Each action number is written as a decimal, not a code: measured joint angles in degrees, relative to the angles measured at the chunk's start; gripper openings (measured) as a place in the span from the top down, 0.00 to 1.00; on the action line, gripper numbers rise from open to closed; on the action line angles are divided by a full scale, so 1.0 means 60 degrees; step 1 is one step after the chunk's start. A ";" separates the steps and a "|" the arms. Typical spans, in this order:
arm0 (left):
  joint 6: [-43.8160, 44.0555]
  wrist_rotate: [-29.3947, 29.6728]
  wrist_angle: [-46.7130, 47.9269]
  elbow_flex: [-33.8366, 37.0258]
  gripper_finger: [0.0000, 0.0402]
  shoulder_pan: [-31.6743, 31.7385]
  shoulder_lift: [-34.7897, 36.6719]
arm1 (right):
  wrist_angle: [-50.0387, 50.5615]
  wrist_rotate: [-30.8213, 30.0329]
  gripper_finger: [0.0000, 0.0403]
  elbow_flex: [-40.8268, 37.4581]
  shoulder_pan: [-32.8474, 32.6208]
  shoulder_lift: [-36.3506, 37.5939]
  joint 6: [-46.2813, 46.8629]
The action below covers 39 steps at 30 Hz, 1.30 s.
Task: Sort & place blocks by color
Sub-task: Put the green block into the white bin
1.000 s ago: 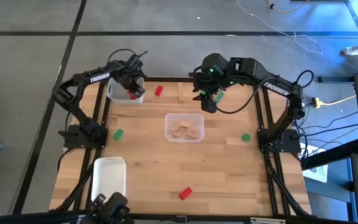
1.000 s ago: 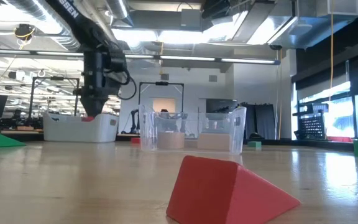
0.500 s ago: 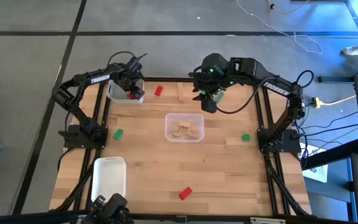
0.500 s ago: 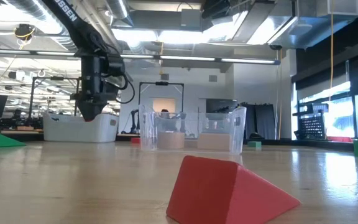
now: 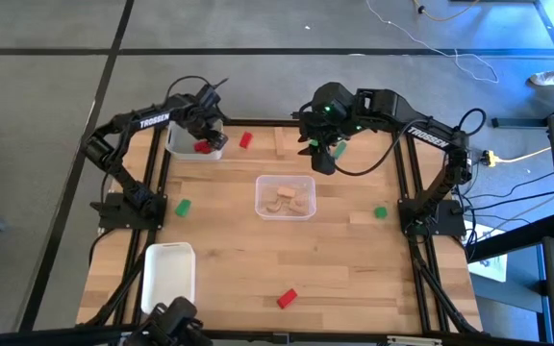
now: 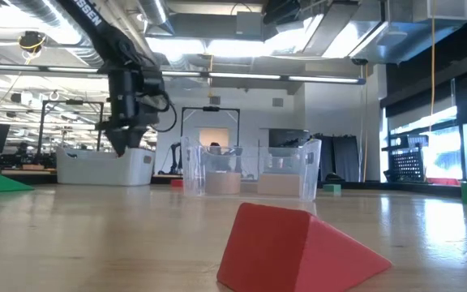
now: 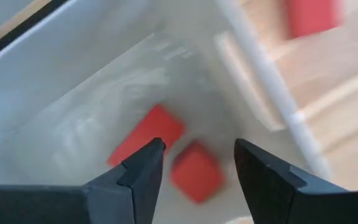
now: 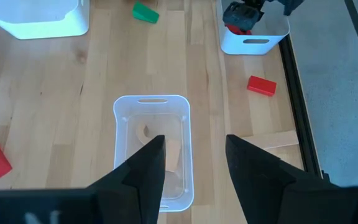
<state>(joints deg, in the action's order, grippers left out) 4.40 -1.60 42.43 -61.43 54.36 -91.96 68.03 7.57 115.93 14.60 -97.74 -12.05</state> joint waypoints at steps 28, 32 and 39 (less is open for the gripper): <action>-0.2588 0.0902 0.2375 -0.5409 0.54 -0.2904 0.0033 | 0.1607 -0.2192 0.58 -0.0002 0.1732 -0.2163 0.3710; -0.2583 0.0905 0.2509 -0.5596 0.54 -0.2905 0.0033 | 0.1749 -0.2271 0.58 -0.0002 0.2382 -0.2702 0.3521; -0.1873 0.0920 0.2510 -0.5606 0.54 -0.2898 0.0033 | 0.1778 -0.2000 0.58 -0.0002 0.3223 -0.3643 0.2811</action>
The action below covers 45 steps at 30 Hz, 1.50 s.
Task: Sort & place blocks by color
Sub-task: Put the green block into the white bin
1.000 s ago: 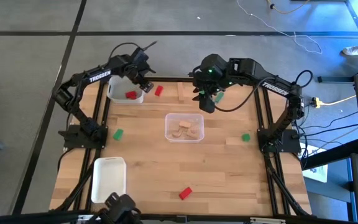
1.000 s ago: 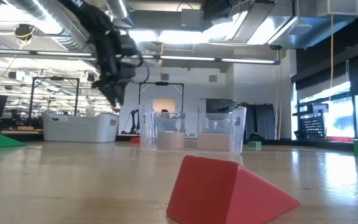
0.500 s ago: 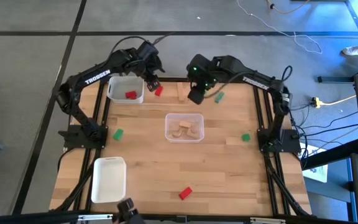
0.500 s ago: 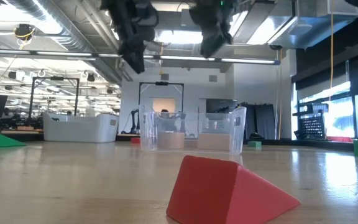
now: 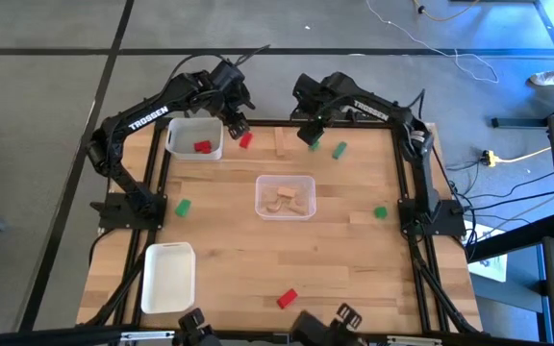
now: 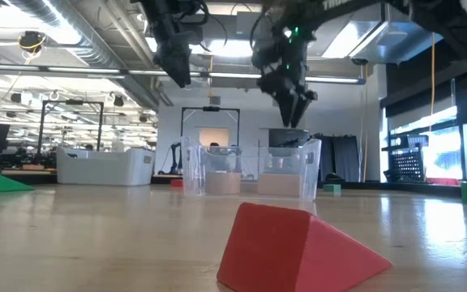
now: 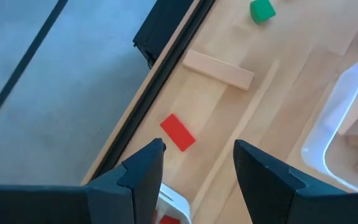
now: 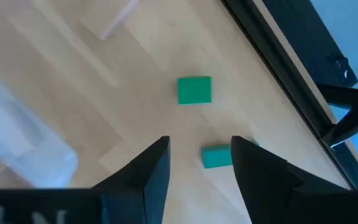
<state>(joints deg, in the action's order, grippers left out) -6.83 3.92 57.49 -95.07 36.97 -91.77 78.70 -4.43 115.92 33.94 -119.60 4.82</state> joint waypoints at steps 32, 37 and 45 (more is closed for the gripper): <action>0.1301 0.0237 -0.0029 0.0004 0.54 0.0004 0.0000 | -0.0216 0.0423 0.63 0.0339 0.0451 -0.2479 -0.2178; 0.1300 0.0237 -0.0028 0.0004 0.54 0.0004 0.0000 | -0.0283 0.0419 0.71 0.0608 0.0451 -0.2475 -0.2328; 0.1298 0.0233 -0.0022 0.0004 0.54 0.0004 0.0000 | -0.0432 0.0397 0.71 0.0612 0.0451 -0.2475 -0.2888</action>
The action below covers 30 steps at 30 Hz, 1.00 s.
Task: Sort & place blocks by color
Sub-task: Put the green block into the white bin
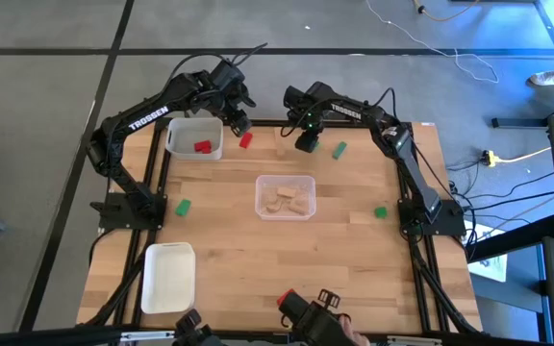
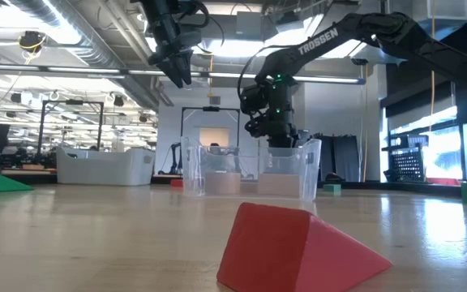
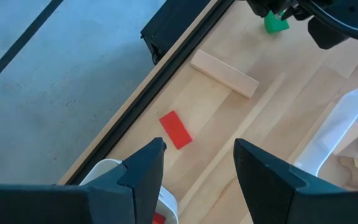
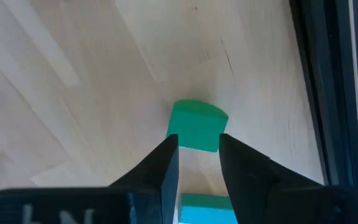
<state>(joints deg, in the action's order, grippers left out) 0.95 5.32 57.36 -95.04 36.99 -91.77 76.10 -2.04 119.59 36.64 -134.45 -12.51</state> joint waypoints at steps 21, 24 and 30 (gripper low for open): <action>-0.0006 -0.0007 0.0007 0.0004 0.54 -0.0001 -0.0007 | -0.0357 -0.0466 0.80 0.0000 0.0000 0.0000 0.0352; -0.0006 -0.0007 0.0007 0.0004 0.54 0.0000 -0.0007 | -0.0362 -0.0429 0.79 0.0000 0.0004 0.0000 0.0790; -0.0007 -0.0007 0.0007 0.0004 0.54 0.0000 -0.0007 | -0.0361 -0.0565 0.69 0.0000 0.0004 0.0004 0.0757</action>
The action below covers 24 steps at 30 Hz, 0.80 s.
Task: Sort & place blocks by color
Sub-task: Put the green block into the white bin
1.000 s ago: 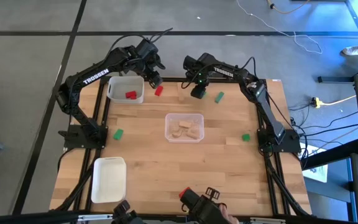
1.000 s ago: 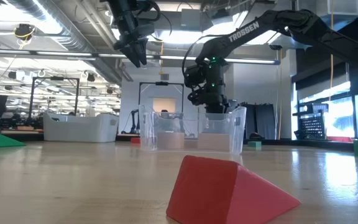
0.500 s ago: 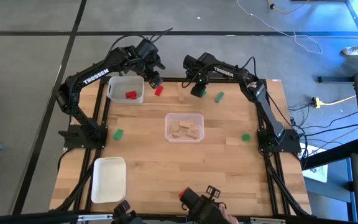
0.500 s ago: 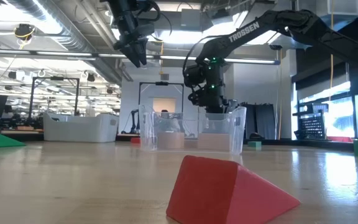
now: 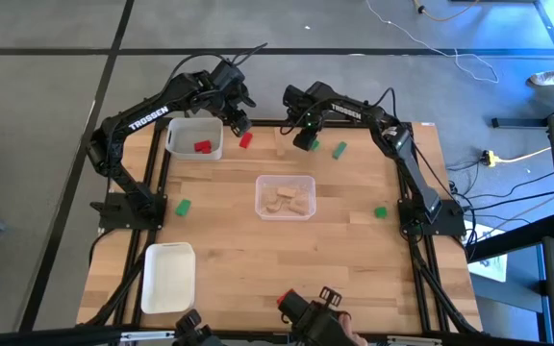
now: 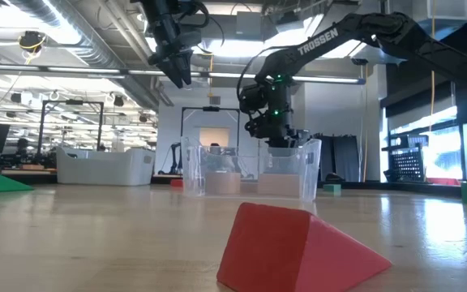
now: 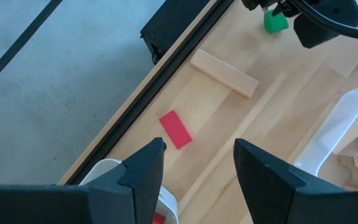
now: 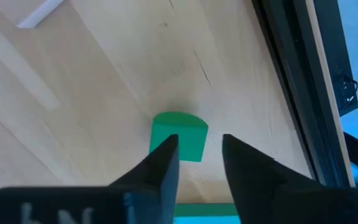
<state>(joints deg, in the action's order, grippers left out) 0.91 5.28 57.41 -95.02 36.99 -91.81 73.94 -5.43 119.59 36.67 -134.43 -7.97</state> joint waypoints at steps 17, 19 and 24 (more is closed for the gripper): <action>0.0003 -0.0004 0.0000 0.0000 0.54 0.0000 0.0000 | 0.0087 0.1157 0.45 -0.0118 0.0041 0.0015 0.0540; 0.0004 -0.0006 0.0000 0.0000 0.54 0.0000 0.0000 | 0.0032 0.1151 0.45 -0.0330 0.0044 0.0015 0.0540; 0.0004 -0.0007 0.0000 0.0000 0.54 0.0000 0.0000 | -0.0145 0.0358 0.45 -0.0910 0.0051 0.0015 0.0495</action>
<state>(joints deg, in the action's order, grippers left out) 0.93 5.23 57.41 -95.02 36.99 -91.81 73.07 -3.28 114.13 36.97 -134.34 -5.01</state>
